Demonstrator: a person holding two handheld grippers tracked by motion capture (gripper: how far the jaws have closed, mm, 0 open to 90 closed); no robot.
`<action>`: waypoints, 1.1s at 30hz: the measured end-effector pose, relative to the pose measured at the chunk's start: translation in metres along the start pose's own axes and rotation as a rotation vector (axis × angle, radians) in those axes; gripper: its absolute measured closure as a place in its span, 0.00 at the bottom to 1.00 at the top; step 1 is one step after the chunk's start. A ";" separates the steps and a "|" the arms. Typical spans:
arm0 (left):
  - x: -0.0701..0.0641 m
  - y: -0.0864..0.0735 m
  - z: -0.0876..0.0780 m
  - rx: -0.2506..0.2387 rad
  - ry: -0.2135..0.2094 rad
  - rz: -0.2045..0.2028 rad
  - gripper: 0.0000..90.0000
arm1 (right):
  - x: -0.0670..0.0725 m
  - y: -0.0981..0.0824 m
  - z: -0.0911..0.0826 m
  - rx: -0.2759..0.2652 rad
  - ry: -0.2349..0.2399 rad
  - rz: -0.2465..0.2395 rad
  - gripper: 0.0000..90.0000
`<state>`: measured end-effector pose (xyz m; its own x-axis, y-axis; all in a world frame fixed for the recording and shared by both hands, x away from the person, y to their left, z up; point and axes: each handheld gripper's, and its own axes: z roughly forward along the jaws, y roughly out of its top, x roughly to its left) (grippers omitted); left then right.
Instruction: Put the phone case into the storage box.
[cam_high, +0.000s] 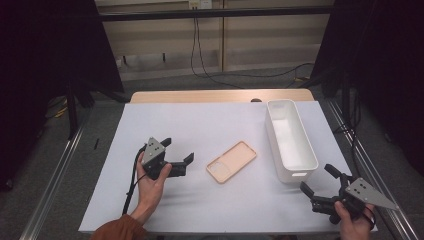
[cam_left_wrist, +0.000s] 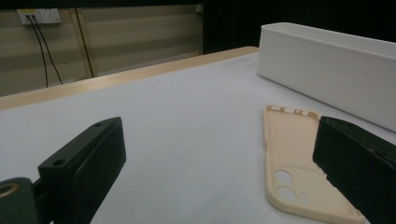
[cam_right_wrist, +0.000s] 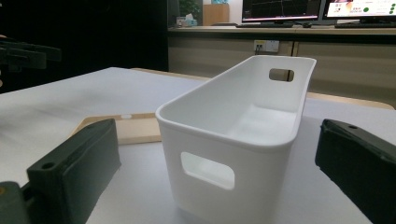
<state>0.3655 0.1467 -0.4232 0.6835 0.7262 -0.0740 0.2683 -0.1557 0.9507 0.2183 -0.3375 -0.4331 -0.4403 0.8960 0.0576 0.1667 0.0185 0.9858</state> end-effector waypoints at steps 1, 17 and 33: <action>0.000 0.000 0.002 0.002 0.003 -0.010 0.03 | 0.000 0.000 0.000 0.000 0.000 0.000 0.00; 0.003 0.005 0.017 0.011 -0.011 -0.025 0.03 | 0.000 0.000 0.000 0.002 -0.002 0.005 0.00; -0.007 0.016 0.043 -0.008 -0.033 -0.009 0.03 | 0.000 0.000 0.000 0.001 0.003 0.002 0.00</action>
<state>0.3941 0.1107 -0.4202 0.7035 0.7047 -0.0921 0.2689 -0.1440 0.9523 0.2180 -0.3373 -0.4331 -0.4428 0.8946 0.0596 0.1679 0.0174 0.9856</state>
